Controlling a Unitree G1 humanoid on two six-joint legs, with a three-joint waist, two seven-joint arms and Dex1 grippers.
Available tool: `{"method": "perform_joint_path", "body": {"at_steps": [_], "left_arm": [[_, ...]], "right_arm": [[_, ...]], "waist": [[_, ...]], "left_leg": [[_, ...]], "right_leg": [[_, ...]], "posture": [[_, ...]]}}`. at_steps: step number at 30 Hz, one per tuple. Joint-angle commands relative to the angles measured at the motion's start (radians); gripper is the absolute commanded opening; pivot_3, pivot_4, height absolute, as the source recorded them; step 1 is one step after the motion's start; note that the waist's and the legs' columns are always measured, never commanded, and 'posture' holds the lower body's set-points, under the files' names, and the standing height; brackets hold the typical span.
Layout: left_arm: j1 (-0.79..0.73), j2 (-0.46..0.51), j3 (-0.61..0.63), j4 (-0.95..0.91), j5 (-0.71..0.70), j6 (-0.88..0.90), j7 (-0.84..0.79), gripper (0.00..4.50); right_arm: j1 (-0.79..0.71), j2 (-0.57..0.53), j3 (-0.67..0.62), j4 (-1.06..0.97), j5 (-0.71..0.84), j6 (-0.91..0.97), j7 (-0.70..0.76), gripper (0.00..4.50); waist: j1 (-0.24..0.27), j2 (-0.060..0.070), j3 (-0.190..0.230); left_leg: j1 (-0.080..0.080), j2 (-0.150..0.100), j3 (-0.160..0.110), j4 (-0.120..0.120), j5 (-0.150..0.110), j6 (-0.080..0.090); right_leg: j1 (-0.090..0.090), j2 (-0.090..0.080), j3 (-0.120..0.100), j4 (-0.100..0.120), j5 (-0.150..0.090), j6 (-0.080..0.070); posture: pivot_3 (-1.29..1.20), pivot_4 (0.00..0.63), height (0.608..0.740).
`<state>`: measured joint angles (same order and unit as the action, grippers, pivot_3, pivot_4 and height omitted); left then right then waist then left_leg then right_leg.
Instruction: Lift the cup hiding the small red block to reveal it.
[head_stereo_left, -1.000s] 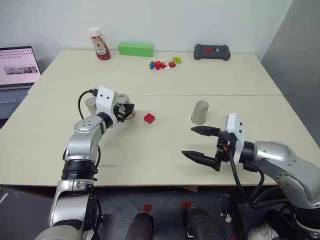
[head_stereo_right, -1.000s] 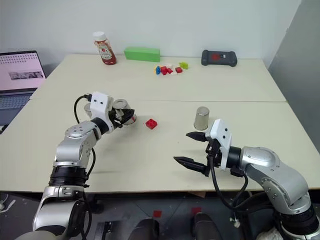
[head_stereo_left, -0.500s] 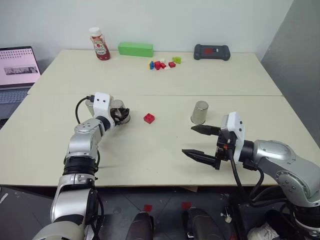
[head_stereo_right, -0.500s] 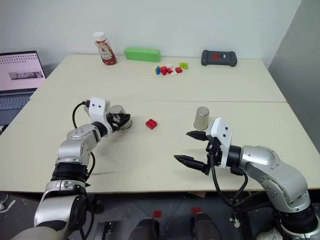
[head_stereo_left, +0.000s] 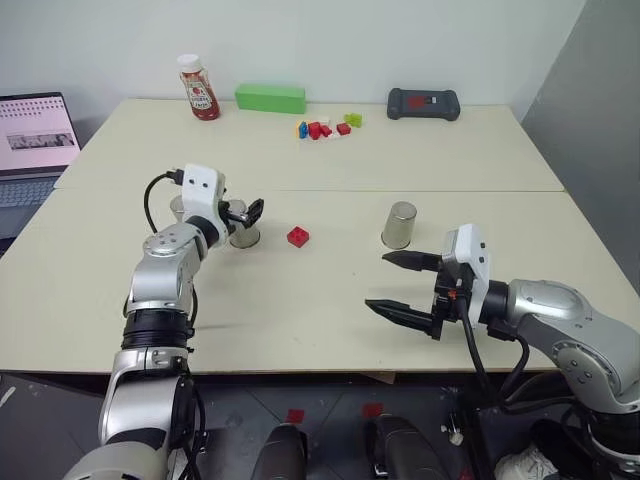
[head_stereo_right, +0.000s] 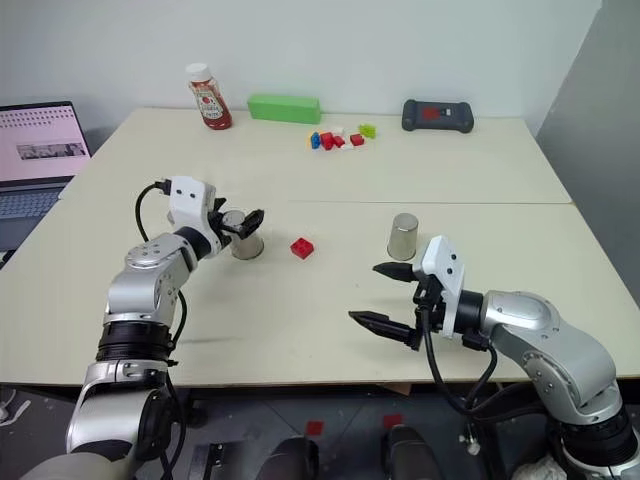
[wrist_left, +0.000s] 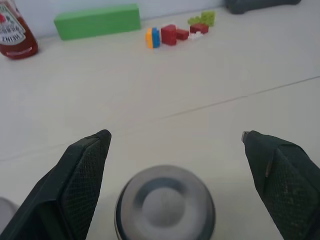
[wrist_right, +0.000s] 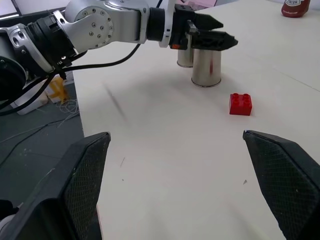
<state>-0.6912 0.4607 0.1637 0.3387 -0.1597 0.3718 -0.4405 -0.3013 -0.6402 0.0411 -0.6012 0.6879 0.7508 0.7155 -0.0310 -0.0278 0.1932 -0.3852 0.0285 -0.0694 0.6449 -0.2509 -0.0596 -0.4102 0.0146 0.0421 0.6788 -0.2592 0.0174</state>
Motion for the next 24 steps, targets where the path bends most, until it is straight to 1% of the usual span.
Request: {"method": "perform_joint_path", "body": {"at_steps": [1,3,4,6,9,11,14,18,21,24], "left_arm": [[-0.004,0.077,0.022,-0.142,0.007,0.010,-0.004,4.46],[0.067,0.174,0.023,-0.254,0.014,0.100,-0.055,4.46],[0.104,0.213,0.031,-0.309,0.005,0.117,-0.084,4.46],[0.160,0.262,0.050,-0.393,-0.026,0.147,-0.117,4.46],[0.293,0.344,0.138,-0.560,-0.150,0.264,-0.237,4.46],[0.367,0.387,0.183,-0.614,-0.212,0.315,-0.301,4.46],[0.459,0.438,0.214,-0.674,-0.273,0.362,-0.379,4.46],[0.569,0.483,0.239,-0.717,-0.297,0.354,-0.439,4.46],[0.608,0.486,0.251,-0.740,-0.323,0.358,-0.452,4.46],[0.631,0.475,0.257,-0.753,-0.335,0.337,-0.457,4.46]], "right_arm": [[-0.023,0.016,-0.027,-0.011,0.001,-0.028,-0.015,4.50],[-0.018,0.031,-0.049,-0.012,0.006,-0.030,-0.040,4.50],[-0.015,0.034,-0.056,-0.013,0.006,-0.031,-0.047,4.50],[-0.010,0.034,-0.061,-0.012,0.003,-0.034,-0.051,4.50],[-0.003,0.021,-0.059,0.000,-0.017,-0.053,-0.039,4.50],[-0.006,0.014,-0.048,0.013,-0.037,-0.069,-0.028,4.50],[-0.015,0.007,-0.034,0.030,-0.058,-0.087,-0.009,4.50],[-0.021,0.000,-0.025,0.052,-0.072,-0.103,0.017,4.50],[-0.025,-0.003,-0.024,0.069,-0.080,-0.108,0.035,4.50],[-0.034,-0.004,-0.023,0.086,-0.082,-0.109,0.049,4.50]], "waist": [[-0.002,0.000,0.000],[-0.011,0.000,0.000],[-0.016,0.000,0.000],[-0.021,0.000,0.000],[-0.019,0.000,0.000],[-0.019,-0.001,0.000],[-0.016,-0.001,0.001],[-0.013,0.000,0.001],[-0.010,0.000,0.001],[-0.010,0.000,0.001]], "left_leg": [[0.000,0.000,0.000,0.000,0.000,0.000],[0.000,0.000,0.000,-0.001,0.000,0.000],[0.001,0.001,0.000,-0.001,0.000,0.000],[0.001,0.001,0.001,-0.003,0.000,0.000],[0.001,0.001,0.001,-0.002,0.000,0.000],[0.001,0.001,0.001,-0.002,0.000,0.000],[0.001,0.001,0.001,-0.001,0.000,0.000],[0.002,0.001,0.001,-0.001,0.000,0.000],[0.002,0.001,0.001,-0.002,0.000,0.000],[0.001,0.001,0.002,-0.002,0.000,0.000]], "right_leg": [[0.000,0.000,0.000,0.000,0.000,0.000],[0.000,0.000,0.001,0.000,0.000,0.000],[-0.001,0.000,0.001,0.000,0.000,0.000],[-0.001,0.000,0.002,0.000,0.000,0.000],[-0.001,0.000,0.001,0.000,-0.001,0.000],[-0.001,-0.001,0.001,0.000,-0.001,0.001],[-0.001,-0.001,0.001,0.000,-0.001,0.001],[-0.001,-0.001,0.001,0.000,-0.002,0.000],[-0.001,-0.001,0.001,0.000,-0.004,-0.004],[-0.001,-0.001,0.001,0.000,-0.004,-0.004]], "posture": [[0.00,0.150,0.740],[0.00,0.150,0.740],[0.00,0.150,0.740],[0.00,0.150,0.740],[0.00,0.150,0.740],[0.00,0.150,0.740],[0.00,0.150,0.740],[0.00,0.150,0.740],[0.00,0.150,0.740],[0.00,0.150,0.740]]}}
